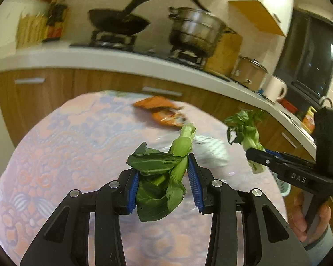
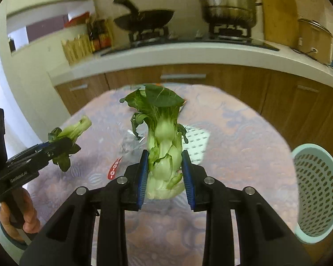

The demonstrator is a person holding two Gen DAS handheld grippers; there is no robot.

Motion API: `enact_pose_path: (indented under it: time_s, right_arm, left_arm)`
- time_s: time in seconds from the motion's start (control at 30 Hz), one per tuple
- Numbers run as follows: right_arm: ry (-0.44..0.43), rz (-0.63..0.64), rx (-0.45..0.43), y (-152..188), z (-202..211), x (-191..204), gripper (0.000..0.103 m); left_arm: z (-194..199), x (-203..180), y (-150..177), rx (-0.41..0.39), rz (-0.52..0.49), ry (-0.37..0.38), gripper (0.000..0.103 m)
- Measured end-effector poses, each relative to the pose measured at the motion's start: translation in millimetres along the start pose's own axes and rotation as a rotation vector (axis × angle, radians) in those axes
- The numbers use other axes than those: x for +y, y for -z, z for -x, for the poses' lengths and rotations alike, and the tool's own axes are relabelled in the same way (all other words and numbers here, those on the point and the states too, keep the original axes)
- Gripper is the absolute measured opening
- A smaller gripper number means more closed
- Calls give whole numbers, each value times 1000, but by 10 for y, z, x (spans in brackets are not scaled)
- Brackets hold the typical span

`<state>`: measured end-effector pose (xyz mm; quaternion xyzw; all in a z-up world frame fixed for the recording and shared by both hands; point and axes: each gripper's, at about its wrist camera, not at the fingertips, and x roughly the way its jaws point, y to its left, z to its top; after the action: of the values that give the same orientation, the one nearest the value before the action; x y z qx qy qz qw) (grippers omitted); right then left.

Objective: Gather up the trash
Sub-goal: 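Carry both bok choy over the blue basket and open both grippers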

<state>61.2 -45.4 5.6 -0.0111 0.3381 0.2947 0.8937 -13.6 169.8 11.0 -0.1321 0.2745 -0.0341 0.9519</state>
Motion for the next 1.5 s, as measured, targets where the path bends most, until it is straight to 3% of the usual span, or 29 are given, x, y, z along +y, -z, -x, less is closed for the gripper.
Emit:
enact_pose_path:
  time_s: [0.2, 0.33, 0.5, 0.7, 0.97, 1.17, 1.2, 1.27, 1.3, 1.5]
  right_arm:
    - [39, -65, -53, -26, 329, -452, 26]
    - [78, -119, -41, -43, 434, -831, 26]
    - [183, -182, -48, 39, 618, -1345, 26]
    - [242, -358, -38, 284, 711, -2065, 26]
    - [304, -542, 1, 714, 654, -2777, 26]
    - [325, -613, 44, 867, 528, -3058, 28]
    - [333, -617, 49, 874, 520, -3068, 28]
    - [332, -629, 61, 889, 505, -3101, 32]
    - [329, -634, 56, 907, 515, -3136, 33]
    - [329, -636, 39, 930, 595, -3153, 34]
  left_arm:
    - [-110, -639, -149, -5, -118, 39, 37]
    - [-349, -1026, -174, 26, -185, 38, 37]
    - [-697, -1591, -212, 86, -237, 129, 37]
    - [-1238, -2246, -152, 191, -330, 151, 37]
    - [-1952, -2735, 34, 300, -302, 175, 37]
    - [-2237, -2966, 174, 355, -309, 204, 38]
    - [-2260, -3004, 175, 355, -307, 216, 40]
    - [-2296, -3086, 167, 357, -309, 254, 64]
    - [-2304, -3121, 170, 354, -313, 257, 68]
    - [-2274, -3137, 192, 356, -321, 260, 68]
